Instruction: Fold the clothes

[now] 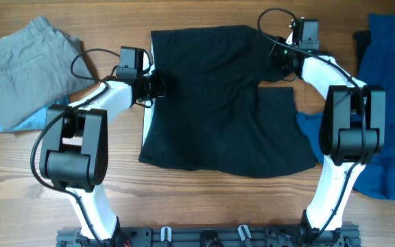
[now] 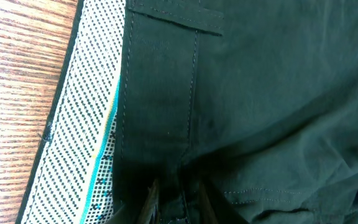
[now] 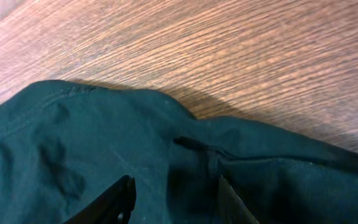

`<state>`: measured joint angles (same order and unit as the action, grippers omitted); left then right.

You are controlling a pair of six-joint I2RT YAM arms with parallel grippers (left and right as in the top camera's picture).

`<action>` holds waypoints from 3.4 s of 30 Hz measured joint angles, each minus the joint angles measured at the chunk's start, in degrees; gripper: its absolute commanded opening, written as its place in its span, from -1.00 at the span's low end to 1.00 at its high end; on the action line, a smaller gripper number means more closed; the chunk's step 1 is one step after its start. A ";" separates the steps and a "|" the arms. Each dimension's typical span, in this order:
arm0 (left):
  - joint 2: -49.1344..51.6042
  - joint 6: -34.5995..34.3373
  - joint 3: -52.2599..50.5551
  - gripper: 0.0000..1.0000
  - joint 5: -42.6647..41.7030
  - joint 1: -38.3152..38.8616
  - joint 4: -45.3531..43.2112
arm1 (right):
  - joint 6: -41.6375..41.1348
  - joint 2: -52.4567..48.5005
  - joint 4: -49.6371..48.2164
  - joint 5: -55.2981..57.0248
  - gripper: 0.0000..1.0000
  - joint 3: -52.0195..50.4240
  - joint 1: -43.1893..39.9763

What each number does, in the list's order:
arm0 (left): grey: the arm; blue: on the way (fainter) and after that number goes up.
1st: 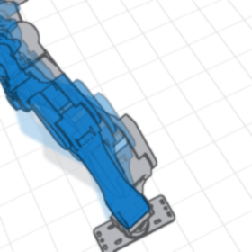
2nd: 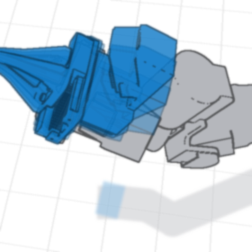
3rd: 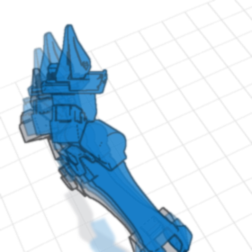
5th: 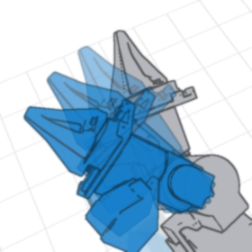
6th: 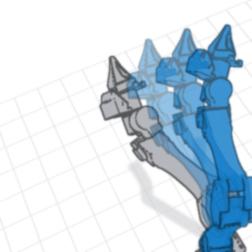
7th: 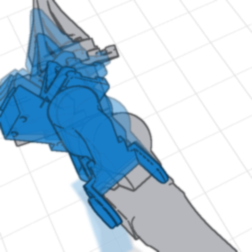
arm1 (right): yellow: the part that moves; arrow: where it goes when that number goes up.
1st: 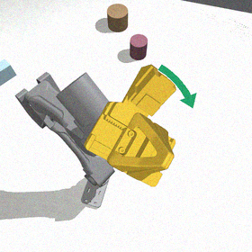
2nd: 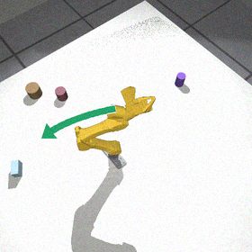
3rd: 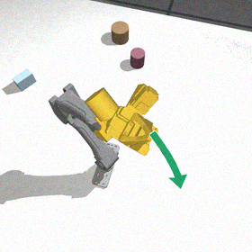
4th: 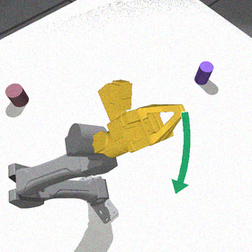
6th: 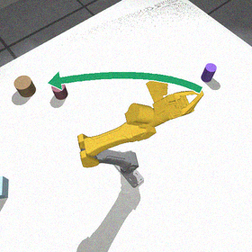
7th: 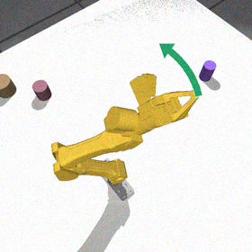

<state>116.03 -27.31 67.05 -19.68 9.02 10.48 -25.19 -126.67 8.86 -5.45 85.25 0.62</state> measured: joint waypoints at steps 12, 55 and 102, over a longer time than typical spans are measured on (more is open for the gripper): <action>0.00 0.02 0.00 -0.53 -0.09 0.00 0.00 | -0.11 0.00 3.43 3.65 -0.30 0.42 0.22; 0.00 0.02 0.07 -0.49 -0.31 0.00 0.00 | 7.96 13.70 49.81 19.06 -0.75 18.97 4.52; -0.72 0.02 0.85 -0.45 -1.40 -0.92 6.49 | 9.25 -7.80 15.08 -15.13 -0.13 24.22 -8.24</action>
<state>115.31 -27.29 67.90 -21.08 8.10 16.97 -15.94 -134.47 23.94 -20.58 109.47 -7.62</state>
